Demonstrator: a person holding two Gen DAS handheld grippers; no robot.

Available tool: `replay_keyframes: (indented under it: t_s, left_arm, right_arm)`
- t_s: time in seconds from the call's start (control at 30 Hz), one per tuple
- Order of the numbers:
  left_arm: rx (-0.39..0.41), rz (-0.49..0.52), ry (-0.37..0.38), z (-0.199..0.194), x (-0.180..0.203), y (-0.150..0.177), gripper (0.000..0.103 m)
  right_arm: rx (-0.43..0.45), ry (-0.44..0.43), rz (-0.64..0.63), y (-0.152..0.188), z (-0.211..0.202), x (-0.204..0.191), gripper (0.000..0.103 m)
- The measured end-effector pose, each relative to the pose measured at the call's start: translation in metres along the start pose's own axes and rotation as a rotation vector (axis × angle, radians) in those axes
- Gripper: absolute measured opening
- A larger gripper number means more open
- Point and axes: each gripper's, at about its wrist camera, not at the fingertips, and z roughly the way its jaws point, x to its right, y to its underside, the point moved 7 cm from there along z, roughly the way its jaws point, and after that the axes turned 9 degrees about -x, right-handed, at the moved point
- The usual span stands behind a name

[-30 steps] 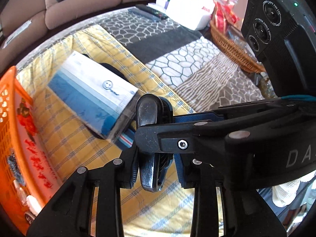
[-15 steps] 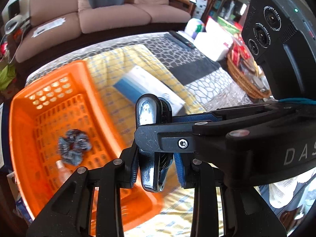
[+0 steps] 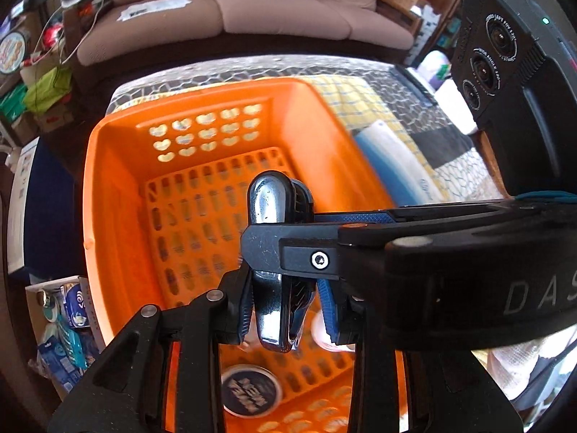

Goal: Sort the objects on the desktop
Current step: 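Carry the hairbrush in the right gripper over the orange basket, then lower the hairbrush into the basket and open the right gripper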

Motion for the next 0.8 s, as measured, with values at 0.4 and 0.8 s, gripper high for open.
replay_keyframes:
  t_s: [0.4,0.8]
  left_arm:
    - [-0.074,-0.051,-0.058,0.045,-0.039,-0.017,0.029]
    - [-0.084,-0.064,-0.079,0.047,-0.041,-0.01,0.029]
  right_arm:
    - [-0.071,0.012,0.053,-0.052,0.063,0.025,0.041]
    - [-0.091,0.053,0.062,-0.056,0.078,0.045,0.041]
